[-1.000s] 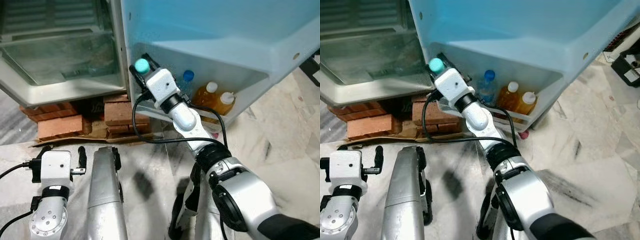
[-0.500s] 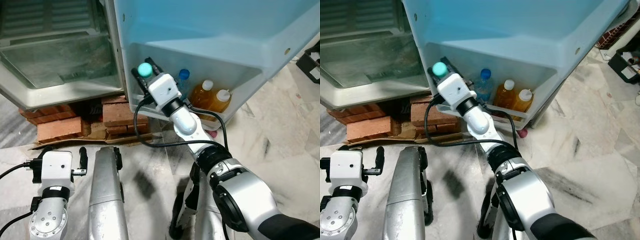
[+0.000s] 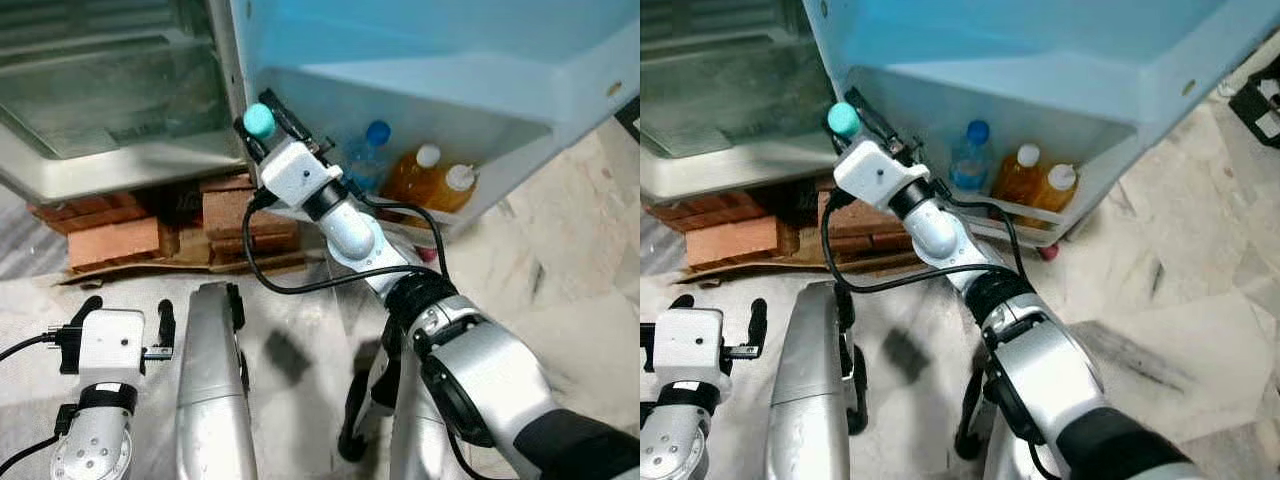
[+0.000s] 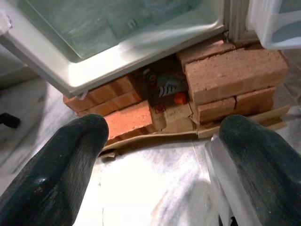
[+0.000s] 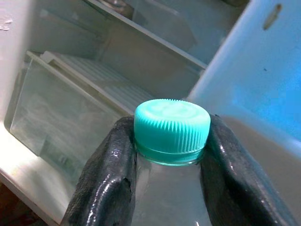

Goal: Restocking fridge

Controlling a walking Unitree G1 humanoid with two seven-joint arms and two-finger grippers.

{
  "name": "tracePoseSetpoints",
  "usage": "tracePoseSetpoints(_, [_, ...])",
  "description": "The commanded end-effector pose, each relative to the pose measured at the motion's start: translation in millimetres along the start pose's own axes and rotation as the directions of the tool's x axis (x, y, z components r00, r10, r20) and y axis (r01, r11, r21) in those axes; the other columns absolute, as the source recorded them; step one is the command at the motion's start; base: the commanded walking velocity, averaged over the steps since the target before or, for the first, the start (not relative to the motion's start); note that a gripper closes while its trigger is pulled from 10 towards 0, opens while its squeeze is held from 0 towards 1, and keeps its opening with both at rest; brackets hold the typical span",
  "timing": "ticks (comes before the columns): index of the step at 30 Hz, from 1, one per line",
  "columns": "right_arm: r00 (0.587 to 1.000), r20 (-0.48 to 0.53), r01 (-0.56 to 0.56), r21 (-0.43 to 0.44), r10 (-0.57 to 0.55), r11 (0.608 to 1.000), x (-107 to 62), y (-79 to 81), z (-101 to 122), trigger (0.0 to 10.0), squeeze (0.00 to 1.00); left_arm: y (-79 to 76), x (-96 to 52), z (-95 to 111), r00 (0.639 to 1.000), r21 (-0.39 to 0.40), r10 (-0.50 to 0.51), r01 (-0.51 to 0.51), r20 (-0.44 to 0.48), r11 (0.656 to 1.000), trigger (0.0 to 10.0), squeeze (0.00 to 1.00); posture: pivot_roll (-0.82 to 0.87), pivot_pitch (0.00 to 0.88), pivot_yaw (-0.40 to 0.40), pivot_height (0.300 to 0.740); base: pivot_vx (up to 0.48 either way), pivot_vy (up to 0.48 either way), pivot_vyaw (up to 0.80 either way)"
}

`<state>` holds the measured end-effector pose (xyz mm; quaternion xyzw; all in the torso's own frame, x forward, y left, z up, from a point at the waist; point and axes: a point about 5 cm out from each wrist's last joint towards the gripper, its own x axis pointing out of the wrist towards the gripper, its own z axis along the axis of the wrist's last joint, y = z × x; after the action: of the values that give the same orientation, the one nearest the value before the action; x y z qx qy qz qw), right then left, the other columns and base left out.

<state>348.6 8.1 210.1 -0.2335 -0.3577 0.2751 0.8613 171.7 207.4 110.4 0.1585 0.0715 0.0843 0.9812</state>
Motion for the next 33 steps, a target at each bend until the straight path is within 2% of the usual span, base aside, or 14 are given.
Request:
tracePoseSetpoints(1, [0.986, -0.166, -0.023, -0.043, 0.016, 0.999, -22.6, -1.3, -29, 10.0, 0.0, 0.7, -8.1, -3, 1.0, 0.012, 0.002, -0.001, -0.031, 1.0, 10.0, 0.0, 0.34, 0.463, -0.09, 0.526, 0.0, 0.0, 0.0])
tracePoseSetpoints(6, [0.98, -0.197, -0.018, -0.072, 0.003, 0.997, -23.0, -7.9, -34, 10.0, 0.0, -0.8, -14.3, -2, 0.999, 0.005, 0.004, -0.003, -0.045, 1.0, 10.0, 0.0, 0.33, 0.49, -0.1, 0.526, 0.0, 0.0, 0.0])
tracePoseSetpoints(7, [0.978, -0.207, -0.013, -0.137, -0.016, 0.991, -24.0, -11.7, -36, 10.0, 0.0, -1.2, -16.9, -2, 0.999, 0.001, 0.007, -0.007, -0.052, 1.0, 10.0, 0.0, 0.33, 0.5, -0.105, 0.526, 0.0, 0.0, 0.0])
tracePoseSetpoints(10, [0.987, -0.149, 0.035, -0.191, -0.064, 0.981, -16.1, -25.4, -29, 10.0, 0.0, -1.3, -19.9, -1, 0.998, -0.001, 0.012, -0.012, -0.057, 1.0, 10.0, 0.0, 0.34, 0.51, -0.108, 0.526, 0.0, 0.0, 0.0])
tracePoseSetpoints(12, [0.988, -0.135, 0.043, -0.203, -0.072, 0.978, -13.8, -27.8, -27, 10.0, 0.0, -0.7, -20.4, -1, 0.998, -0.001, 0.015, -0.015, -0.058, 1.0, 10.0, 0.0, 0.34, 0.514, -0.109, 0.526, 0.0, 0.0, 0.0])
tracePoseSetpoints(15, [0.99, -0.036, 0.124, -0.214, -0.135, 0.969, 1.9, -44.9, -11, 10.0, 0.0, 3.2, -22.1, -2, 0.997, 0.006, 0.027, -0.026, -0.066, 1.0, 10.0, 0.0, 0.34, 0.517, -0.11, 0.526, 0.0, 0.0, 0.0])
tracePoseSetpoints(17, [0.987, -0.02, 0.15, -0.191, -0.157, 0.97, 7.2, -51.2, -6, 10.0, 0.0, 4.3, -21.6, -2, 0.997, 0.008, 0.032, -0.031, -0.068, 0.999, 10.0, 0.0, 0.35, 0.512, -0.111, 0.526, 0.0, 0.0, 0.0])
tracePoseSetpoints(19, [0.985, -0.072, 0.145, -0.159, -0.158, 0.977, 3.6, -48.4, -12, 10.0, 0.0, 4.2, -20.4, -1, 0.997, 0.007, 0.032, -0.032, -0.068, 0.999, 10.0, 0.0, 0.34, 0.51, -0.109, 0.526, 0.0, 0.0, 0.0])
tracePoseSetpoints(22, [0.958, -0.257, 0.124, -0.032, -0.128, 0.992, -13.7, -35.5, -36, 10.0, 0.0, 0.7, -18.1, 1, 0.998, 0.005, 0.019, -0.019, -0.062, 1.0, 10.0, 0.0, 0.35, 0.504, -0.102, 0.526, 0.0, 0.0, 0.0])
tracePoseSetpoints(24, [0.927, -0.352, 0.159, 0.065, -0.126, 0.985, -24.6, -30.9, -48, 10.0, 0.0, 0.5, -17.3, 1, 0.998, 0.005, 0.014, -0.014, -0.062, 1.0, 10.0, 0.0, 0.35, 0.503, -0.098, 0.526, 0.0, 0.0, 0.0])
tracePoseSetpoints(25, [0.915, -0.381, 0.182, 0.091, -0.135, 0.979, -29.1, -30.8, -52, 10.0, 0.95, 0.9, -16.9, 1, 0.998, 0.006, 0.012, -0.011, -0.063, 1.0, 10.0, 0.0, 0.35, 0.501, -0.093, 0.526, 0.0, 0.0, 0.0])
tracePoseSetpoints(26, [0.899, -0.414, 0.21, 0.122, -0.142, 0.97, -34.7, -30.5, -57, 10.0, 1.0, 1.5, -16.3, 0, 0.998, 0.008, 0.007, -0.007, -0.066, 1.0, 10.0, 0.0, 0.35, 0.499, -0.091, 0.526, 0.0, 0.0, 0.0])
tracePoseSetpoints(33, [0.889, -0.436, 0.225, 0.146, -0.141, 0.963, -42.9, -37.2, -63, 10.0, 1.0, 2.9, -7.9, -3, 0.997, 0.02, -0.006, 0.007, -0.072, 1.0, 10.0, 0.0, 0.34, 0.467, -0.074, 0.526, 0.0, 0.0, 0.0])
